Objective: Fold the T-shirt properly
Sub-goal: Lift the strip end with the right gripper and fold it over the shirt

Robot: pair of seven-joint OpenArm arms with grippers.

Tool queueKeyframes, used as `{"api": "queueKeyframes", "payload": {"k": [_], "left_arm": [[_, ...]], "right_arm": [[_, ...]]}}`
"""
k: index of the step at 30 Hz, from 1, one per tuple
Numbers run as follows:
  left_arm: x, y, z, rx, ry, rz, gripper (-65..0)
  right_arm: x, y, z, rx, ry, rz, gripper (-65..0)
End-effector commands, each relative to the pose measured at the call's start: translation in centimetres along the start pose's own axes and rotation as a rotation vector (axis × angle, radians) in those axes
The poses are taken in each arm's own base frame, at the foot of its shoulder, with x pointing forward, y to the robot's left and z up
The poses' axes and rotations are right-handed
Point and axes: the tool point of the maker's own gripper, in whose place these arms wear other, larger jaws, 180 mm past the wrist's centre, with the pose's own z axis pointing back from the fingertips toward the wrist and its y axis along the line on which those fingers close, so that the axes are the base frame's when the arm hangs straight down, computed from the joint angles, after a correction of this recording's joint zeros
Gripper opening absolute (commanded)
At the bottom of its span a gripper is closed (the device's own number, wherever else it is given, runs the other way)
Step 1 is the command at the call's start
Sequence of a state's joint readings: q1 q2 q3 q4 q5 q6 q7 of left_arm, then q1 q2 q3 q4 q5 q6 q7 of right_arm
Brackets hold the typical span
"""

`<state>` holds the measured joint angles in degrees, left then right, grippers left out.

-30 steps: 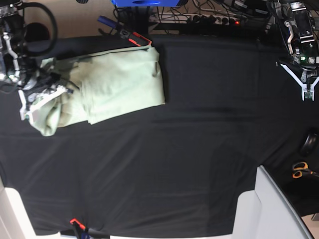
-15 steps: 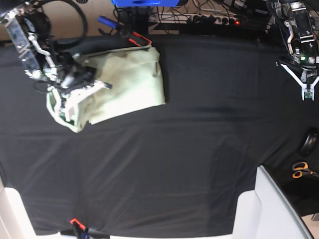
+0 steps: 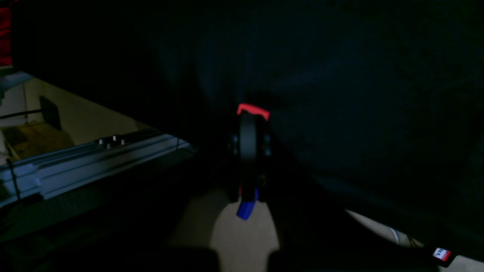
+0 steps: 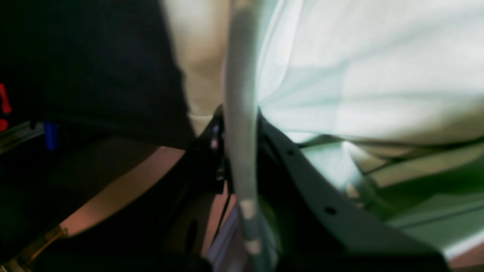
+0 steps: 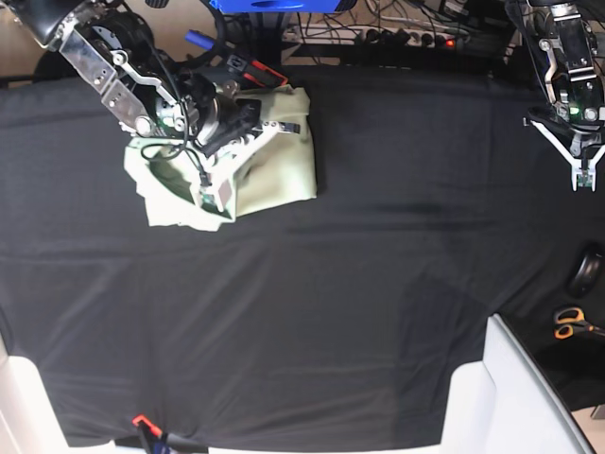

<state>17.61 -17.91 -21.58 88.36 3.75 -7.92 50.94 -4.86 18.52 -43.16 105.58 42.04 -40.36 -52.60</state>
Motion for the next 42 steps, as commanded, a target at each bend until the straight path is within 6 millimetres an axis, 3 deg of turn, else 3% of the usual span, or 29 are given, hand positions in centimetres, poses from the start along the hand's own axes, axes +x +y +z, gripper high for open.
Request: {"api": "queueKeyframes", "payload": {"k": [1,11,18,22,28,37,40,42], "left_arm": [[1.0,1.3,0.3,0.035,-0.031,-0.008,-65.0],[1.0,1.3,0.3,0.034,-0.03,-0.008,-65.0],[1.0,1.3,0.3,0.034,-0.03,-0.008,-65.0],[1.0,1.3,0.3,0.034,-0.03,-0.008,-65.0],[0.8,1.3,0.3,0.033,-0.026,-0.01,-65.0],[1.0,1.3,0.3,0.034,-0.03,-0.008,-65.0],[0.9,1.3,0.3,0.033,-0.028,-0.008,-65.0],[0.9,1.3,0.3,0.033,-0.028,-0.008,-65.0]], "right_arm": [[1.3,0.9,0.4,0.024,-0.037,0.011,-65.0],[2.4,0.7,-0.1,0.008,-0.03,0.023,-65.0],[0.5,4.8,-0.6,0.071,0.016,0.176,-65.0],[-0.1,6.0,-1.5,0.075,0.042,0.218,-65.0],[-0.6,5.9,-2.8,0.048,0.068,0.225,-65.0],[-0.4,6.1,-2.8,0.049,0.067,0.232,-65.0],[-0.4,6.7,-2.5,0.067,0.065,0.235,-57.0],[-0.4,7.4,-1.9,0.093,0.054,0.24,-46.3]]}}
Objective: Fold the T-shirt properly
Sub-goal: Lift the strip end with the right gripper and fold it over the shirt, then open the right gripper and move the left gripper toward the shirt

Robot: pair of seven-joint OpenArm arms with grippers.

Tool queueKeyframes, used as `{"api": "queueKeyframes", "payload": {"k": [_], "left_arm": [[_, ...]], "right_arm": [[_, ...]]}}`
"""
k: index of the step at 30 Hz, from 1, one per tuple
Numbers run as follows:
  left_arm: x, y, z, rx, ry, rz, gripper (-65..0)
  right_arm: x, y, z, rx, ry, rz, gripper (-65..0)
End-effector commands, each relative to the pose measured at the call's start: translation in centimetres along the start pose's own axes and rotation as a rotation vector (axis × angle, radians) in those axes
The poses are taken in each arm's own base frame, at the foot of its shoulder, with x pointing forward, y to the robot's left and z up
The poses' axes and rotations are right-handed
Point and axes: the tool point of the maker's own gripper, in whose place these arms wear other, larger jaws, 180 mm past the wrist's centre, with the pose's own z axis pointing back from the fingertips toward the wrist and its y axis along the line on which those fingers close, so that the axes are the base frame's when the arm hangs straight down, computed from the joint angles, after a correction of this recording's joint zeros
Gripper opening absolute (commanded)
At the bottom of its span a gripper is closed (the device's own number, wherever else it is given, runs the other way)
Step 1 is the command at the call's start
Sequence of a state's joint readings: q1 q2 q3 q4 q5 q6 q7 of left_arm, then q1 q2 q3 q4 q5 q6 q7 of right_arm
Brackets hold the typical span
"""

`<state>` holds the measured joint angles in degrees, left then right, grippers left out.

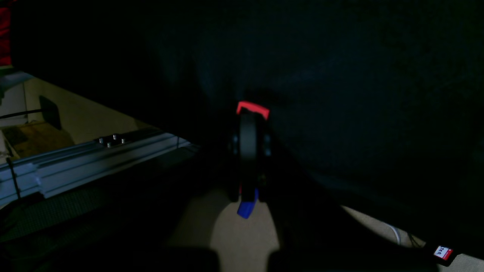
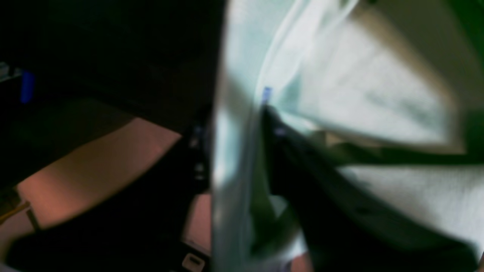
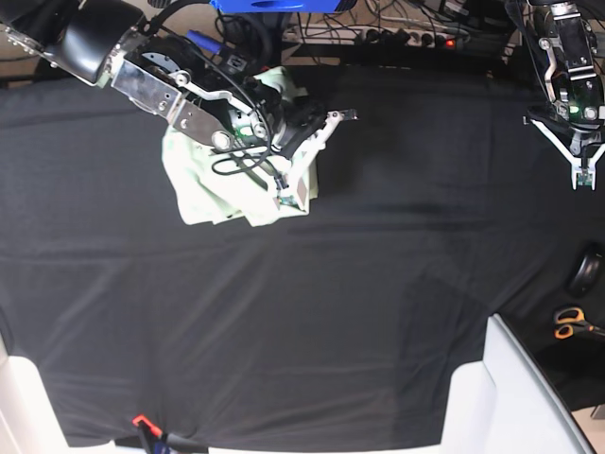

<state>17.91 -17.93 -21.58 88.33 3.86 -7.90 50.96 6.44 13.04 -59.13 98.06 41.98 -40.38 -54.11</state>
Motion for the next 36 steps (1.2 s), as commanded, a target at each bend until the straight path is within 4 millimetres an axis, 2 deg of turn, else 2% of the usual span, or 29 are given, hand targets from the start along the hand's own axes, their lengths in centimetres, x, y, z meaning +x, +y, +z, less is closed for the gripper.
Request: {"api": "queueKeyframes", "payload": {"k": [1,3,4,7,11,14,15,18,19,21,25,26,28,29,30,33,34,36], "left_arm": [[1.2,1.2,0.3,0.032,-0.033,-0.003,-65.0],[1.2,1.2,0.3,0.032,-0.033,-0.003,-65.0],[1.2,1.2,0.3,0.032,-0.035,-0.002,-65.0],[1.2,1.1,0.3,0.03,-0.034,-0.001,-65.0],[1.0,0.7,0.3,0.023,-0.03,0.005,-65.0],[1.0,0.3,0.3,0.011,-0.032,0.015,-65.0],[1.1,0.1,0.5,0.009,-0.038,0.018,-65.0],[2.0,-0.6,1.2,-0.003,-0.071,0.036,-65.0],[2.4,-0.8,1.6,-0.007,-0.085,0.043,-65.0],[3.4,-1.7,2.5,-0.021,-0.12,0.062,-65.0],[7.1,-6.4,4.7,-0.114,-0.223,0.023,-65.0],[7.7,-8.6,5.3,-0.16,-0.241,-0.01,-65.0],[8.8,-12.0,6.4,-0.23,-0.277,-0.056,-65.0],[9.3,-13.4,6.9,-0.261,-0.288,-0.068,-63.0],[9.2,-15.2,7.2,-0.305,-0.271,-0.072,-59.0],[8.5,-19.5,8.9,-0.513,-0.194,-0.09,-38.6],[8.6,-20.6,9.6,-0.588,-0.186,-0.092,-31.9],[8.9,-22.1,10.8,-0.696,-0.185,-0.058,-23.2]], "right_arm": [[1.4,1.6,1.0,0.05,-0.045,0.014,-41.2],[1.9,2.7,2.0,0.087,-0.072,0.026,-32.5],[2.2,3.2,2.5,0.103,-0.086,0.032,-30.2],[2.9,4.4,3.7,0.144,-0.12,0.039,-29.6],[3.9,4.1,4.3,0.144,-0.153,0.038,-29.7],[5.3,0.8,5.4,0.098,-0.211,-0.047,-32.1],[6.0,-0.5,6.0,0.082,-0.237,-0.084,-37.7],[7.6,-5.0,7.3,0.011,-0.301,-0.205,-63.5],[8.1,-6.4,7.7,-0.01,-0.321,-0.244,-65.0],[8.1,-8.7,8.3,-0.047,-0.341,-0.311,-63.4],[7.5,-10.7,8.6,-0.08,-0.346,-0.366,-64.9],[7.3,-10.8,8.5,-0.082,-0.343,-0.368,-64.7],[7.1,-10.8,8.4,-0.084,-0.337,-0.37,-64.7],[6.9,-11.1,8.4,-0.09,-0.334,-0.374,-64.7],[6.7,-11.2,8.4,-0.093,-0.331,-0.376,-64.7],[6.3,-12.2,8.6,-0.12,-0.327,-0.372,-64.7],[6.1,-12.7,8.6,-0.132,-0.322,-0.371,-64.7],[5.6,-13.0,8.6,-0.142,-0.314,-0.369,-64.6]]}}
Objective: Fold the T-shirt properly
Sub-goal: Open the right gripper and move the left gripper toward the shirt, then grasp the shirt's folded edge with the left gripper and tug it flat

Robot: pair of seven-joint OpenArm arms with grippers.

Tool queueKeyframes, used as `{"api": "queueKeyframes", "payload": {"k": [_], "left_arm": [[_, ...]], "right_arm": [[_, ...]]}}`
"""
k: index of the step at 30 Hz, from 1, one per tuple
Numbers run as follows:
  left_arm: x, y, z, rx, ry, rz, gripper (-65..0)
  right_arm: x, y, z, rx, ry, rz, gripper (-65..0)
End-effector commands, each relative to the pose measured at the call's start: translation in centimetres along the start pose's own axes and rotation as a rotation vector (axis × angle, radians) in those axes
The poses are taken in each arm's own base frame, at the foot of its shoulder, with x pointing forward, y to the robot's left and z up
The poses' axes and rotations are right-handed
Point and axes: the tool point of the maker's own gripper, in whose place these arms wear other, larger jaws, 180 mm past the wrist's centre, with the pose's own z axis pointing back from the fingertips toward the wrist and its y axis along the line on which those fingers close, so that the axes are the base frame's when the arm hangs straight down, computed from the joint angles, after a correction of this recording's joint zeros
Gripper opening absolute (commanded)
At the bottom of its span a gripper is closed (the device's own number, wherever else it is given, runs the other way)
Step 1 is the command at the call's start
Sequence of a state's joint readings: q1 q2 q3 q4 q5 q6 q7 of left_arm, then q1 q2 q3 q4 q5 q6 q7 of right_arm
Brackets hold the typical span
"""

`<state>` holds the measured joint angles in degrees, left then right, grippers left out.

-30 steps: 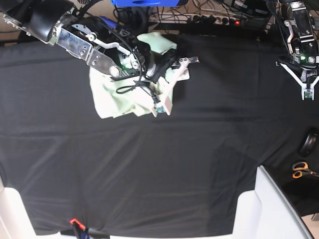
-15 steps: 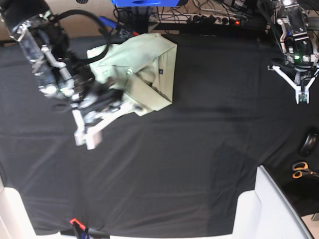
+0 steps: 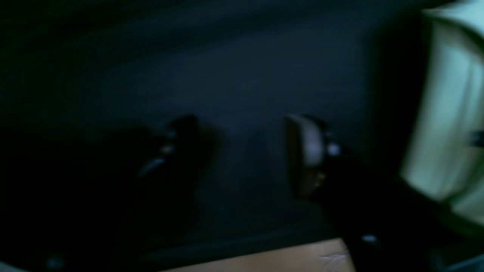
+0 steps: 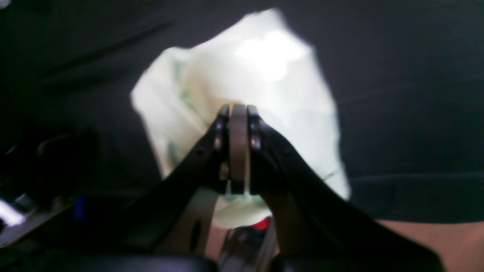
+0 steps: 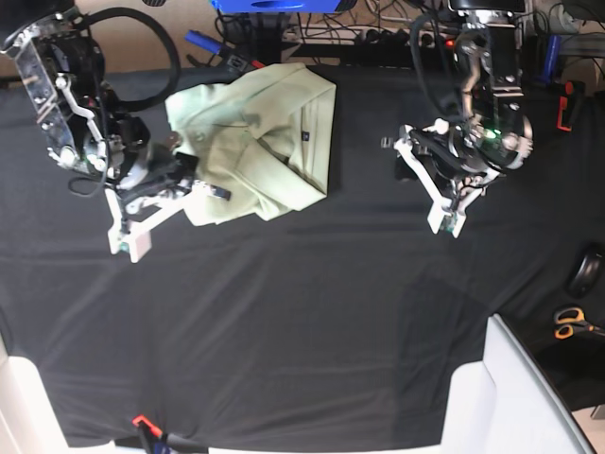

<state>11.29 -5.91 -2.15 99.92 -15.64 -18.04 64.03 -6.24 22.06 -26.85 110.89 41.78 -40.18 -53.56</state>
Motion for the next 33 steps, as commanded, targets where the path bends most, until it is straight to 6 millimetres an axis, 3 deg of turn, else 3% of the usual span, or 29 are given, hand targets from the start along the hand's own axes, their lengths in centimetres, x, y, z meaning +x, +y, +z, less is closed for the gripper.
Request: {"api": "queueKeyframes", "payload": {"k": [1,3,9,16,20,23,27,33], "left_arm": [[1.4,-0.3,0.5,-0.022,-0.039,0.009,-20.0],[1.6,-0.4,0.6,-0.046,-0.025,0.037,-17.1],[3.5,-1.4,1.0,-0.129,0.041,0.057,-16.8],[6.6,-4.5,0.6,-0.322,-0.024,0.117,-16.8],[6.1,-5.9,-0.1,-0.427,0.002,0.182,-17.0],[6.0,-7.8,-0.6,-0.459,0.032,0.126,-17.0],[5.9,-10.1,-1.3,-0.498,0.042,0.079,-17.0],[5.0,-11.5,-3.2,-0.525,0.085,0.078,-17.0]], "right_arm": [[0.9,-0.1,0.5,0.006,-0.026,0.002,-64.6],[1.2,-0.7,0.5,-0.007,-0.036,-0.009,-64.6],[2.2,-2.4,0.9,-0.039,-0.064,-0.054,-64.6],[1.8,-4.5,0.2,-0.096,-0.113,-0.076,-64.6],[0.1,-5.5,0.1,-0.12,-0.108,-0.083,-64.6],[-0.9,-5.7,0.1,-0.125,-0.09,-0.09,-64.6],[-1.3,-5.6,0.2,-0.121,-0.083,-0.093,-64.6],[-1.5,-5.4,0.2,-0.117,-0.079,-0.093,-64.6]]}}
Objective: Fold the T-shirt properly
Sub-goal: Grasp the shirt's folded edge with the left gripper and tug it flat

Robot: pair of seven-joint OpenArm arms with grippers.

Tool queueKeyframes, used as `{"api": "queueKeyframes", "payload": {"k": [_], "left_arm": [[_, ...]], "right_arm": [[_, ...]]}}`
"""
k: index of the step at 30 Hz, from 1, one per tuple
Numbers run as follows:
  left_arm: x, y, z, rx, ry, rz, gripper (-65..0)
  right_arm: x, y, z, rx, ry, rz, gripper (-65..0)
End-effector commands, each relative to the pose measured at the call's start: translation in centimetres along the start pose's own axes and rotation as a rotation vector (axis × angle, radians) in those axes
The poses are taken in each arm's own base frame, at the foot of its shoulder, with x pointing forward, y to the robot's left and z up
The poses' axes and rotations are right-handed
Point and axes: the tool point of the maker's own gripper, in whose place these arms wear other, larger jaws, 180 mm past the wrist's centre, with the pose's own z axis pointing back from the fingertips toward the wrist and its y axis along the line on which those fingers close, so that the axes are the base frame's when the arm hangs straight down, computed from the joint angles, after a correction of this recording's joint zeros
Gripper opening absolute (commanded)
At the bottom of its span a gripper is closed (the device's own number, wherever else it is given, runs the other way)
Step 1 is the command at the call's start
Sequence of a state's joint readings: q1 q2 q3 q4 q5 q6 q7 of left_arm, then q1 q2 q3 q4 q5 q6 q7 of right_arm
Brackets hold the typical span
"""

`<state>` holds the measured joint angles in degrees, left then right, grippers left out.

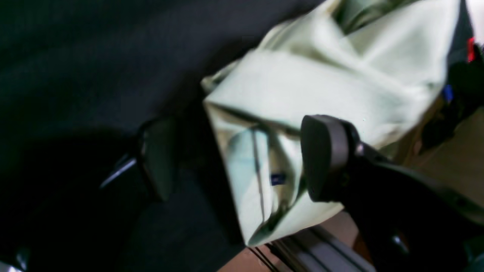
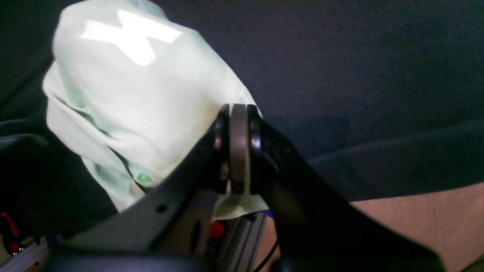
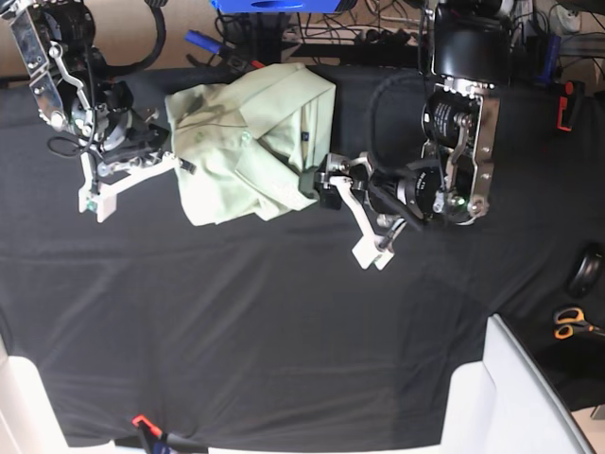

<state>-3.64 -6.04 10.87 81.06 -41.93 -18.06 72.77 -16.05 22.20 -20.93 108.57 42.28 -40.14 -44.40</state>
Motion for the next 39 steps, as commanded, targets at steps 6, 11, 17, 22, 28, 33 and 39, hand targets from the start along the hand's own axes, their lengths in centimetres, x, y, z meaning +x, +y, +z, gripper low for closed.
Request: {"api": "queueKeyframes", "payload": {"k": [6,11,17,22,28,33,39], "left_arm": [[2.1,-0.1,-0.7,-0.026,-0.088,0.021,-17.0],[2.6,-1.2,-2.8,-0.046,-0.06,-0.027,-17.0],[3.2,-2.1,-3.6,-0.065,-0.082,-0.033,-17.3],[3.4,-2.3,-3.6,-0.066,-0.088,-0.032,-39.6],[3.5,-2.1,-3.5,-0.063,-0.092,-0.027,-56.3],[3.5,-1.9,-3.3,-0.058,-0.093,-0.03,-56.3],[3.4,-1.8,-3.3,-0.053,-0.09,-0.022,-43.2]], "right_arm": [[0.5,0.1,0.4,0.008,-0.025,0.007,-64.6],[0.5,0.1,0.4,0.007,-0.026,0.006,-64.6],[0.9,-0.1,0.5,0.003,-0.033,0.013,-64.6],[1.0,-0.1,0.5,0.003,-0.036,0.014,-64.6],[1.4,0.0,0.3,0.003,-0.044,0.014,-64.6],[1.5,0.0,0.3,0.004,-0.045,0.015,-64.6],[1.5,0.0,0.3,0.004,-0.045,0.015,-64.6]]}}
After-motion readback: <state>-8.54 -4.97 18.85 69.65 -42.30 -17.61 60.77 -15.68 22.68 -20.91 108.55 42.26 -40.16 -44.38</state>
